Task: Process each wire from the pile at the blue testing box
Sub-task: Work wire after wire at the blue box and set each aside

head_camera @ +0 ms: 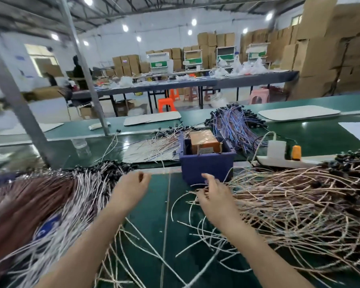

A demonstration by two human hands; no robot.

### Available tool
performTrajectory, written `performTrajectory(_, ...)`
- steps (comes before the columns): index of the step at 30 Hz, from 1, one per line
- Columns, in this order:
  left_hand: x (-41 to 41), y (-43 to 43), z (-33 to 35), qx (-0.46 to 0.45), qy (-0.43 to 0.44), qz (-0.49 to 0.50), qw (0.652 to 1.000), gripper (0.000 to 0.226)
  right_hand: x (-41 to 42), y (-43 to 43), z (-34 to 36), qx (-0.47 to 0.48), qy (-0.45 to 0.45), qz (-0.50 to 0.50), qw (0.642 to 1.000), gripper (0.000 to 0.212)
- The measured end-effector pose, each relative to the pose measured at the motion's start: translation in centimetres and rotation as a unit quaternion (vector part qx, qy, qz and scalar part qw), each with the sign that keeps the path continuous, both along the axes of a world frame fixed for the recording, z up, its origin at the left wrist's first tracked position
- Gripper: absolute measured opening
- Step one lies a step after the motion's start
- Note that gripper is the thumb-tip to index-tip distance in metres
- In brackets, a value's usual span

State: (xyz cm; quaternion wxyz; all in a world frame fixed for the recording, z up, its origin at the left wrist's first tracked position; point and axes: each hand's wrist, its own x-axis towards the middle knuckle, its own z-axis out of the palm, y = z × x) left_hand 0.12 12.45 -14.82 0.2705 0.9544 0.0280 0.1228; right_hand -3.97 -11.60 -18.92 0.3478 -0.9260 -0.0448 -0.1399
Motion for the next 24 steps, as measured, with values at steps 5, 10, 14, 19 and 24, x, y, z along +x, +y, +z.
performTrajectory(5, 1.5, 6.2, -1.3, 0.222, 0.05, 0.128, 0.965, 0.024, 0.7, -0.8, -1.5, 0.098, 0.068, -0.018, 0.993, 0.045)
performTrajectory(10, 2.6, 8.0, -2.5, 0.292, 0.082, 0.182, 0.935, 0.025, 0.3, -0.9, -2.1, 0.109, 0.067, -0.011, 0.992, 0.044)
performTrajectory(14, 3.6, 7.1, -2.8, 0.302, 0.08, 0.192, 0.93, 0.046, 0.5, -1.1, -2.1, 0.157, 0.097, -0.016, 0.983, 0.045)
performTrajectory(19, 4.8, 5.8, -3.9, 0.305, 0.101, 0.185, 0.929, 0.053, 0.8, -1.3, -1.8, 0.203, 0.111, -0.009, 0.973, 0.042)
performTrajectory(24, 5.7, 5.7, -3.8, 0.228, 0.118, 0.215, 0.942, 0.034, 0.9, -1.6, -1.1, 0.249, 0.129, 0.005, 0.96, 0.039)
